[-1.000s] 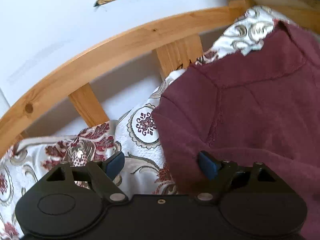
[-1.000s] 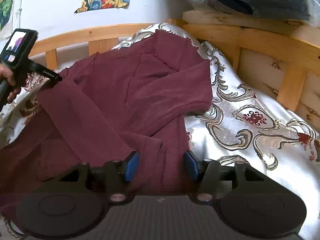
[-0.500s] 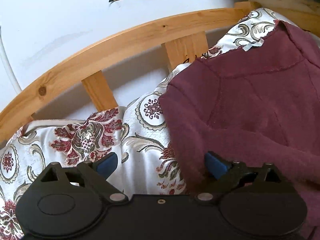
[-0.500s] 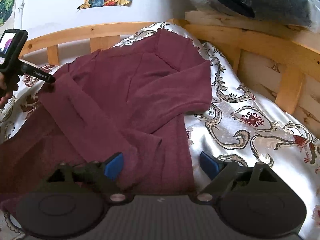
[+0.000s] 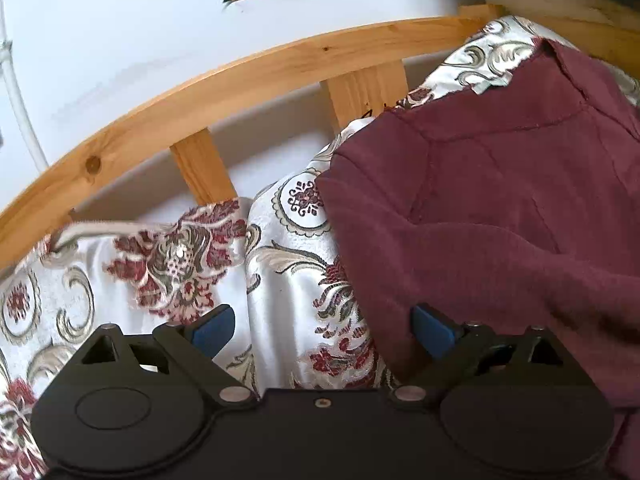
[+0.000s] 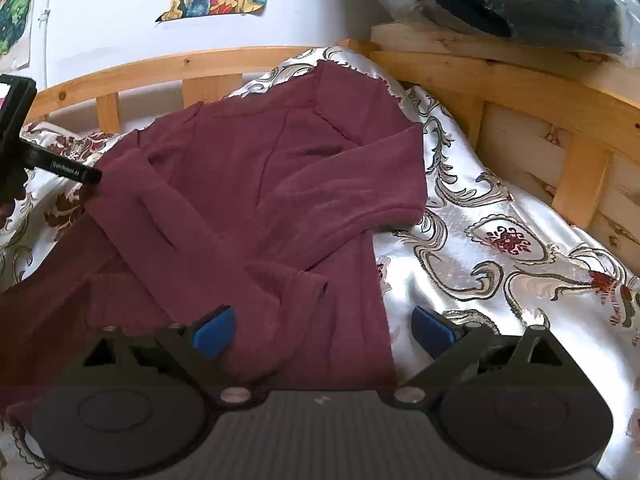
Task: Fold small clothes
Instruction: 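Open the right gripper and lift both tools away from the shirt, then move both grippers over to the hem of the maroon shirt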
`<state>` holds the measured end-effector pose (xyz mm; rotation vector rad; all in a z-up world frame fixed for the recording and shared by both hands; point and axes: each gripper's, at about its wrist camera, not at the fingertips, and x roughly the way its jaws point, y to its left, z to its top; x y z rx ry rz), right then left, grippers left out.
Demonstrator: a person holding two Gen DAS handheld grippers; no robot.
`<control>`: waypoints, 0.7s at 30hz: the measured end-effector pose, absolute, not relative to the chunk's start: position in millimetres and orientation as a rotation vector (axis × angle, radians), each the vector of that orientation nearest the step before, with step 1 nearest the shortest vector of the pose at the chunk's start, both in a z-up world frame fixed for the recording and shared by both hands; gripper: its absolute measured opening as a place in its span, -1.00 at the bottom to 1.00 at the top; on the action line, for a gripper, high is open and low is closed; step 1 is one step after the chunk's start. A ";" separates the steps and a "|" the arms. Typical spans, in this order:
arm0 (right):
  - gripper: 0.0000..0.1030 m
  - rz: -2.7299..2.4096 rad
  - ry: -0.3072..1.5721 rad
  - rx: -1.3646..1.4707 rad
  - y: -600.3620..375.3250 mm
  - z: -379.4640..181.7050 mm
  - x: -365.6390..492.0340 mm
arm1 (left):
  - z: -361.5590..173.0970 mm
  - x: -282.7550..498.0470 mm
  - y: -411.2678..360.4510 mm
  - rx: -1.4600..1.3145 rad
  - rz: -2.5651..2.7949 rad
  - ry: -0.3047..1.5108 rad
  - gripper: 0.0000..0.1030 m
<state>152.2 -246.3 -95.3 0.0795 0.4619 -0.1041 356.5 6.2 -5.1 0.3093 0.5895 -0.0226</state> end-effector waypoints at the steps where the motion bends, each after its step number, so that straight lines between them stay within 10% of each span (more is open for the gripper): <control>1: 0.92 -0.103 0.461 0.083 -247.1 -94.9 152.0 | -4.0 356.0 8.1 0.296 -0.023 0.594 0.86; 21: 1.00 0.063 0.519 -0.098 -235.9 -71.7 123.0 | -6.1 174.4 8.3 0.229 -0.155 0.638 0.98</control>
